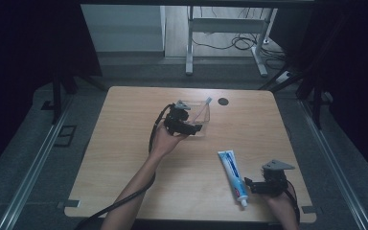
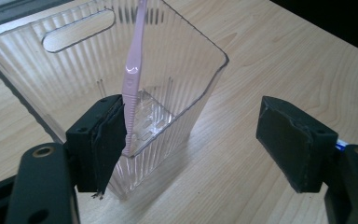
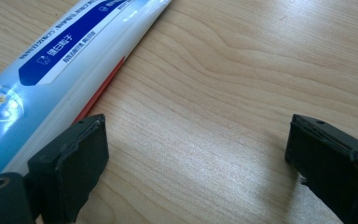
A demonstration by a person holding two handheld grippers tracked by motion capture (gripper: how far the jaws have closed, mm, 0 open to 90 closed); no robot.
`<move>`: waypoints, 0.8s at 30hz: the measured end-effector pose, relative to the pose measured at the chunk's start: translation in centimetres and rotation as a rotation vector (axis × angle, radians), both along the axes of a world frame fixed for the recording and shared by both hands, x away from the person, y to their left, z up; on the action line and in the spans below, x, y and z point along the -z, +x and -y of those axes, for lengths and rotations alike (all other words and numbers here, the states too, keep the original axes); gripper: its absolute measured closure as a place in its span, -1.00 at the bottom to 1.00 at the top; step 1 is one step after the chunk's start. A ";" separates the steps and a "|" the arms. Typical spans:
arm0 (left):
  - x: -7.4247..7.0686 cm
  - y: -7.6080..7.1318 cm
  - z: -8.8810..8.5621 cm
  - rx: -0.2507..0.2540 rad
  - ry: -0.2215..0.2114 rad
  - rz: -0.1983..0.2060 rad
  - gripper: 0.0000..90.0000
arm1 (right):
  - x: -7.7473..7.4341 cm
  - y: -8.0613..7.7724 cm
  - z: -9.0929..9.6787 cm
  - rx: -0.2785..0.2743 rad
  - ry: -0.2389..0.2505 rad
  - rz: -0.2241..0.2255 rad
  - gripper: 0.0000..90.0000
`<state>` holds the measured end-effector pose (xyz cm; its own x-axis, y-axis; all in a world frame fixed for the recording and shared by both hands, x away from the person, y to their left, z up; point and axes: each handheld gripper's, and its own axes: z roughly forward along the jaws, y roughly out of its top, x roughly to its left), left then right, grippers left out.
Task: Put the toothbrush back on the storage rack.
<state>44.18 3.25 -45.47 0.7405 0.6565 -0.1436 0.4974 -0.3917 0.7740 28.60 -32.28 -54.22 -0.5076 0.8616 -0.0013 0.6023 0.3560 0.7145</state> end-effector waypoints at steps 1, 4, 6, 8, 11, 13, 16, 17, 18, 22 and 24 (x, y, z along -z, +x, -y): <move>0.0 -0.1 0.0 0.000 -0.001 0.000 -0.46 | 0.0 0.0 0.0 0.000 0.000 0.000 -0.88; 0.0 -0.3 0.0 0.001 -0.007 0.005 -0.47 | 0.0 0.0 0.0 0.000 0.000 0.000 -0.88; -0.1 -0.4 -0.1 0.004 -0.013 0.005 -0.47 | 0.0 0.0 0.0 0.001 0.000 0.000 -0.88; -0.2 -0.5 -0.2 0.007 -0.011 0.006 -0.47 | 0.0 0.0 0.0 0.001 0.000 0.000 -0.88; -0.3 -0.6 -0.3 0.010 -0.008 0.005 -0.48 | 0.0 0.0 0.0 0.001 0.000 0.000 -0.88; -0.3 -0.7 -0.4 0.009 -0.013 0.003 -0.48 | 0.0 0.0 0.0 0.001 0.000 0.000 -0.88; -0.4 -0.9 -0.8 0.008 -0.029 0.003 -0.49 | 0.0 0.0 0.0 0.000 0.000 0.000 -0.88; -0.5 -1.0 -0.9 0.010 -0.034 0.002 -0.49 | 0.0 0.0 0.0 0.000 0.000 0.000 -0.88; -0.5 -1.0 -1.0 0.010 -0.037 0.002 -0.49 | 0.0 0.0 0.0 0.000 0.000 0.000 -0.88; -0.5 -1.4 -1.3 0.013 -0.038 0.000 -0.51 | 0.0 0.0 0.0 0.000 0.000 0.001 -0.88; -0.5 -1.6 -1.5 0.013 -0.036 -0.002 -0.51 | 0.0 0.0 0.0 0.001 0.000 0.001 -0.88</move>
